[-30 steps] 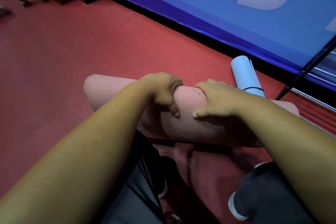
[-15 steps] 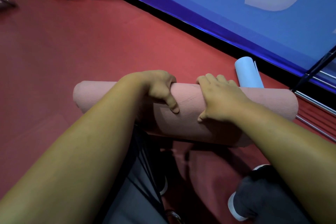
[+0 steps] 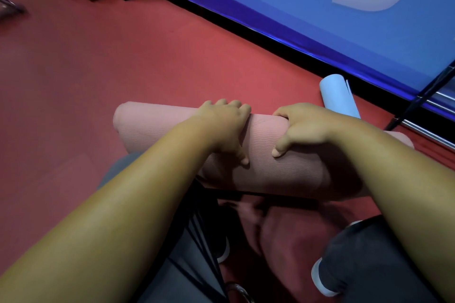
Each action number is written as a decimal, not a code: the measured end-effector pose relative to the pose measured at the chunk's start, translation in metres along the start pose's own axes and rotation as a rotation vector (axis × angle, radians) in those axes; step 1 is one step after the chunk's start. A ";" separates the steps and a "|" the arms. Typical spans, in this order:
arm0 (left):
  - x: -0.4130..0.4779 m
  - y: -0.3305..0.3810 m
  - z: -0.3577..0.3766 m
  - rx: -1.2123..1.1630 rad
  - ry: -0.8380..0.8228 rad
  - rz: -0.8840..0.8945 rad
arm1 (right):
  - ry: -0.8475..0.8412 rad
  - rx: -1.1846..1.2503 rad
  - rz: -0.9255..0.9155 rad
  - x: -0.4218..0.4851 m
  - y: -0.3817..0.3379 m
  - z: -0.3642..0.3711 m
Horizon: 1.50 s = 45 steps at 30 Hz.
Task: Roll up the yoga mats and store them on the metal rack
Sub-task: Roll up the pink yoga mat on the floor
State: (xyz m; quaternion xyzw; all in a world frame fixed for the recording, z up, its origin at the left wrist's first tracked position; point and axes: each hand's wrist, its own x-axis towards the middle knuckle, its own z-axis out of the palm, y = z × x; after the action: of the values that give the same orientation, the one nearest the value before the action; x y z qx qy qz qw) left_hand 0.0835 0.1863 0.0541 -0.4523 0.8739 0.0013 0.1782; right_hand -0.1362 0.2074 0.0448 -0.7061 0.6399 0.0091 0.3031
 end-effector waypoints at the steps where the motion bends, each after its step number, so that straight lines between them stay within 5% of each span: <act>1: 0.001 0.003 0.001 0.036 0.008 0.009 | -0.008 0.016 0.000 0.000 0.000 -0.001; 10: 0.023 -0.013 -0.009 -0.215 -0.080 0.035 | -0.091 -0.054 -0.020 -0.009 -0.007 -0.002; 21: 0.025 -0.042 -0.017 -0.523 -0.172 -0.008 | 0.222 -0.426 -0.091 -0.014 -0.014 0.028; 27: 0.022 -0.035 -0.016 -0.485 -0.200 0.035 | 0.184 -0.387 -0.074 -0.015 -0.014 0.015; 33: 0.014 -0.022 -0.011 -0.322 -0.051 0.129 | 0.012 -0.071 0.015 -0.011 -0.001 0.001; 38: 0.013 0.000 -0.008 -0.017 -0.046 0.125 | -0.063 0.071 0.052 -0.011 0.003 -0.006; 45: 0.029 -0.009 -0.008 -0.167 -0.006 0.141 | -0.082 0.059 0.024 -0.015 0.002 -0.007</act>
State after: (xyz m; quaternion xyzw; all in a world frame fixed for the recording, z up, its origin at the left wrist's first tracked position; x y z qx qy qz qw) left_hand 0.0728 0.1570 0.0537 -0.4027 0.8999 0.0881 0.1419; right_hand -0.1436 0.2173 0.0557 -0.6880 0.6354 0.0229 0.3498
